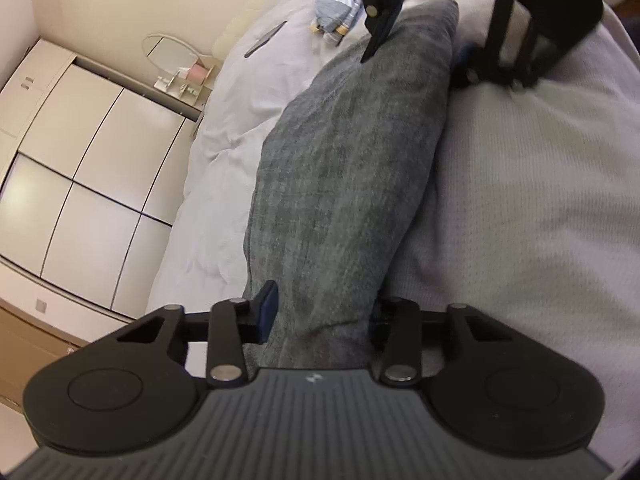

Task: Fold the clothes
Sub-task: 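Grasp the folded grey shorts at both ends with both grippers, then lift the grey shorts with both grippers and carry them over the striped stack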

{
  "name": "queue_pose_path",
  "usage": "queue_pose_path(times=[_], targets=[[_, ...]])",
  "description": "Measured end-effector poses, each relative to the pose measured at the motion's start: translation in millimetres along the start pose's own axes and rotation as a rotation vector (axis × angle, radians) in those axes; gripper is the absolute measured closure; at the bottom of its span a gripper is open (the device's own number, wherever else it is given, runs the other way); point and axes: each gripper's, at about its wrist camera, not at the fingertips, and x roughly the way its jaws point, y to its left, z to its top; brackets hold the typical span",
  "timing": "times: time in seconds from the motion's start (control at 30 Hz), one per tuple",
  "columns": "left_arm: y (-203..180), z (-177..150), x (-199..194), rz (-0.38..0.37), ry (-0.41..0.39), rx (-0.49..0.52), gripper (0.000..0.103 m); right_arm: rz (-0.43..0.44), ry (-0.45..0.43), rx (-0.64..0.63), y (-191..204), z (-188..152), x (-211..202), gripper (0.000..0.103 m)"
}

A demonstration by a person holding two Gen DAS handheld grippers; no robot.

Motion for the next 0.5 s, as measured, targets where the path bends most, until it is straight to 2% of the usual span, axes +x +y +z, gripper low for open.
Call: queue_pose_path(times=[0.07, 0.13, 0.23, 0.37, 0.5], targets=[[-3, 0, 5, -0.014, 0.001, 0.034, 0.085, 0.01, -0.001, 0.012, -1, -2, 2, 0.066], [-3, 0, 8, -0.022, -0.003, 0.065, 0.089, 0.014, -0.001, 0.03, -4, -3, 3, 0.07], [2, -1, 8, -0.014, -0.02, 0.105, 0.09, 0.015, 0.0, 0.063, -12, -3, 4, 0.075], [24, 2, -3, 0.029, -0.06, 0.127, 0.091, -0.006, -0.007, 0.114, -33, -2, -6, 0.078], [49, 11, -19, 0.044, -0.116, 0.105, 0.091, -0.035, -0.011, 0.157, -56, 3, -23, 0.079]])
